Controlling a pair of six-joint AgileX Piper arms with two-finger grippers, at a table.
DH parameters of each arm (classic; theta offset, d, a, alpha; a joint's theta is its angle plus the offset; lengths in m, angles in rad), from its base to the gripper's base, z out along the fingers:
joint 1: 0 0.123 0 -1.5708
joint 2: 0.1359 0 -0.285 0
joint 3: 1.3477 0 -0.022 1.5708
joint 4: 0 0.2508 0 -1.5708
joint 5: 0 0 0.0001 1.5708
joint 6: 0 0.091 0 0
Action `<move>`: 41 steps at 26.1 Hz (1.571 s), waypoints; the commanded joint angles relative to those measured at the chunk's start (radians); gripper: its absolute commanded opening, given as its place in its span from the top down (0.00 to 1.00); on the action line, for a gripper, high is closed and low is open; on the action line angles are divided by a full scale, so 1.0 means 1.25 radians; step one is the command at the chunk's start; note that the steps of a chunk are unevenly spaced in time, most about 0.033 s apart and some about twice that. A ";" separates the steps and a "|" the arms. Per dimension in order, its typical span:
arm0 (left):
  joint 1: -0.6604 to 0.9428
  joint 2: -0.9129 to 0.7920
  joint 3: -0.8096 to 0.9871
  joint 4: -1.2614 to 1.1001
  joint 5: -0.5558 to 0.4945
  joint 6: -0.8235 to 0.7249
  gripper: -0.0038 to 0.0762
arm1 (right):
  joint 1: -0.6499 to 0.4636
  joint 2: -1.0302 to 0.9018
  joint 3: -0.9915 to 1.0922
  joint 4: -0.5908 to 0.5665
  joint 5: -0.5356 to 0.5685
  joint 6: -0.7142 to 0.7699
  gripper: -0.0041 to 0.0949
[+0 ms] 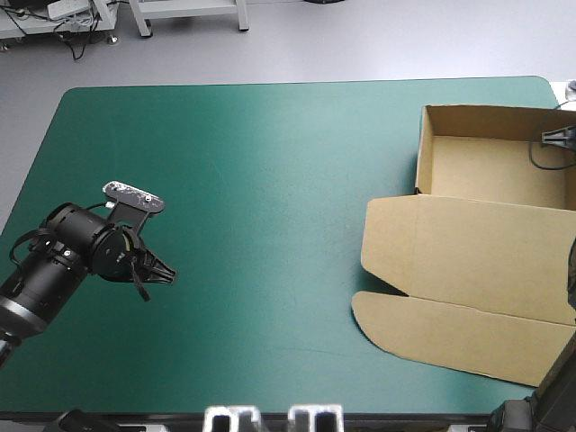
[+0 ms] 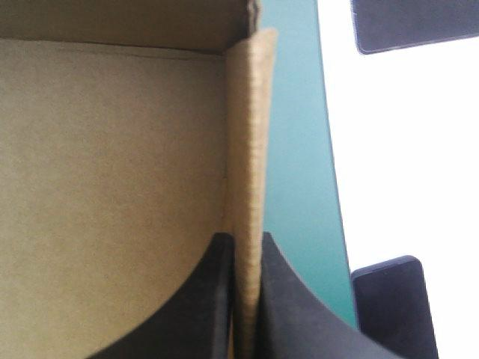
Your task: Fold the box
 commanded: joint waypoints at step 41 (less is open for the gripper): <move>0.000 -0.017 -0.023 -0.003 -0.016 -0.016 0.96 | 0.134 -0.358 -0.194 0.539 0.047 -0.162 0.98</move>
